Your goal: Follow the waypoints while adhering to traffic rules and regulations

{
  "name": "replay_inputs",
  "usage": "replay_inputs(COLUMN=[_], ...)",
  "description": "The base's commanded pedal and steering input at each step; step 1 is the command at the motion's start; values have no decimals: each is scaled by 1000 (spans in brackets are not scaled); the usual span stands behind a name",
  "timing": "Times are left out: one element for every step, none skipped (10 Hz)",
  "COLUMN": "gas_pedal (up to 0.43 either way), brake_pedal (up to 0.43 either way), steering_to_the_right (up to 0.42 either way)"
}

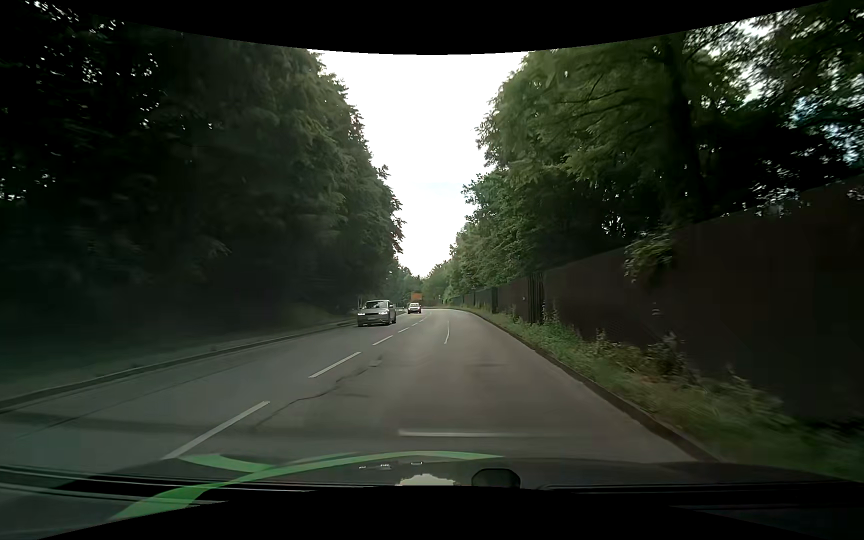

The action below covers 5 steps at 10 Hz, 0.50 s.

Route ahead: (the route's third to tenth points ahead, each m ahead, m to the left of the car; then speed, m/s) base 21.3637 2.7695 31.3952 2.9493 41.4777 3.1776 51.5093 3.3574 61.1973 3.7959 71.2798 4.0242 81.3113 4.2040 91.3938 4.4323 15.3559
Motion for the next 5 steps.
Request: replay_inputs(gas_pedal=[157,169,169,169,169], brake_pedal=[0,0,0,0,0], steering_to_the_right=[4,3,3,-1,-5])
